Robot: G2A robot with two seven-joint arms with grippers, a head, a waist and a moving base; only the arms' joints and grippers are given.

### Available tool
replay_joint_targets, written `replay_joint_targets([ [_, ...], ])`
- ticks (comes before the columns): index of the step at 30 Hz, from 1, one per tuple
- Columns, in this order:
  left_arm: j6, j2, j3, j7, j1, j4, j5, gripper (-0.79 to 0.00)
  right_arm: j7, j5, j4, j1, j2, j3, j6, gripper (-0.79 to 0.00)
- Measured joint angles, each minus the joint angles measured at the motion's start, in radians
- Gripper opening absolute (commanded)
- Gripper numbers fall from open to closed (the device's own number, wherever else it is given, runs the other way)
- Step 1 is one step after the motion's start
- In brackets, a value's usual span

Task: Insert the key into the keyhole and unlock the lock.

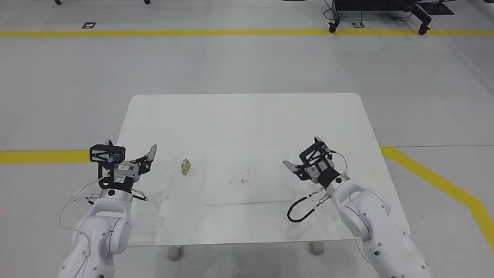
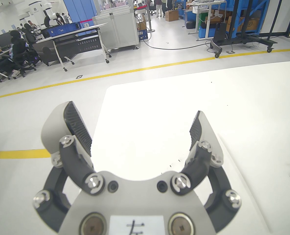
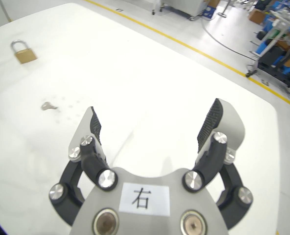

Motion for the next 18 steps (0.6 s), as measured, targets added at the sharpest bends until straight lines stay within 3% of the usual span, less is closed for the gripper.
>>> replay_joint_targets([
  [10,0.000,0.000,0.000,0.000,0.000,0.000,0.000,0.000,0.145,0.137,0.079,0.122,-0.022,-0.181,-0.206,-0.006],
  [14,0.000,0.000,0.000,0.000,0.000,0.000,0.000,0.000,0.192,0.179,0.119,0.172,-0.034,-0.243,-0.241,-0.145],
  [18,0.000,0.000,0.000,0.000,0.000,0.000,0.000,0.000,0.223,0.175,0.151,0.210,-0.044,-0.295,-0.233,-0.166],
])
